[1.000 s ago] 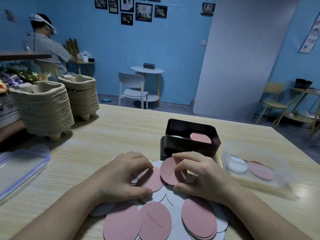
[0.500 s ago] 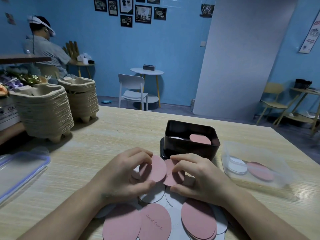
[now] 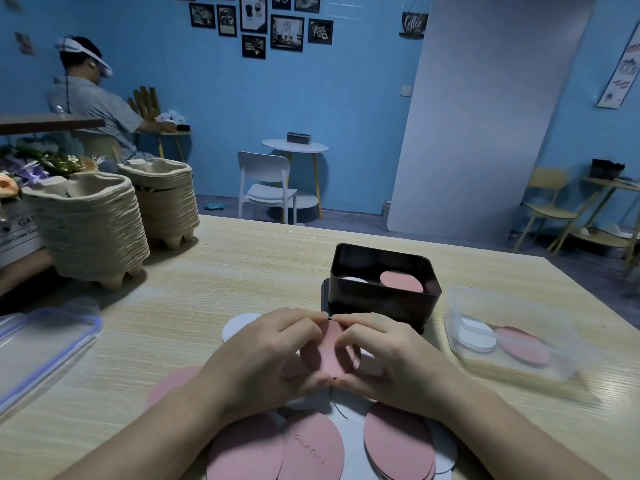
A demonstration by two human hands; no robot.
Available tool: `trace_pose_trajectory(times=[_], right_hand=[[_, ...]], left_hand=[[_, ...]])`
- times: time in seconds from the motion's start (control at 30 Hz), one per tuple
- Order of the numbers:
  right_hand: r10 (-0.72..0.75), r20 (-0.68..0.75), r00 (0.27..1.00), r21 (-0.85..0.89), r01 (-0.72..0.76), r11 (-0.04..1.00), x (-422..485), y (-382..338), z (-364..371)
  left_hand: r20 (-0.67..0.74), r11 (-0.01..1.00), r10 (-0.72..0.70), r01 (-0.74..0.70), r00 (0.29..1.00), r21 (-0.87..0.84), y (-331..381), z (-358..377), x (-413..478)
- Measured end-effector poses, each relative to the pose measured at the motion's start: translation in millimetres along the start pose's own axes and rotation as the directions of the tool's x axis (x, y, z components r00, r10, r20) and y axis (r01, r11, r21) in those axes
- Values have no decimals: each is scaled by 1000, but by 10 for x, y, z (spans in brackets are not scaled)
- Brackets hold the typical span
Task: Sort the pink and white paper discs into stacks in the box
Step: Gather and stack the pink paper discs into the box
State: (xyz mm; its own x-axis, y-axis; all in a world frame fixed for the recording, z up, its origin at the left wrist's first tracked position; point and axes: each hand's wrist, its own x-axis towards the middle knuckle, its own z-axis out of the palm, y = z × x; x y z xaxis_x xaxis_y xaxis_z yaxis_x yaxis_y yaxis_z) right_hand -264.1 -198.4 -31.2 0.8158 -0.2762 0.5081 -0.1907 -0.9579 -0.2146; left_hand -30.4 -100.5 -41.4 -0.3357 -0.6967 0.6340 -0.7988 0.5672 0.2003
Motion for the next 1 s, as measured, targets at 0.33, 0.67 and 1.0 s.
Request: trace_pose_trajectory(times=[0.33,0.67,1.0], right_hand=[[-19,-66,998,32,21,999,-5,0,-8],[-31,-105,994,86,40,996,-3,-32,-30],[-6,8,1000,62,6,998,18,-89,-50]], left_hand=[[13,994,-85,86,996,-62,-75,4,-55],[43,990,-80,85,996,-115,-83,13,-42],[29,993,-40,43,999,-107,-40,-2,-23]])
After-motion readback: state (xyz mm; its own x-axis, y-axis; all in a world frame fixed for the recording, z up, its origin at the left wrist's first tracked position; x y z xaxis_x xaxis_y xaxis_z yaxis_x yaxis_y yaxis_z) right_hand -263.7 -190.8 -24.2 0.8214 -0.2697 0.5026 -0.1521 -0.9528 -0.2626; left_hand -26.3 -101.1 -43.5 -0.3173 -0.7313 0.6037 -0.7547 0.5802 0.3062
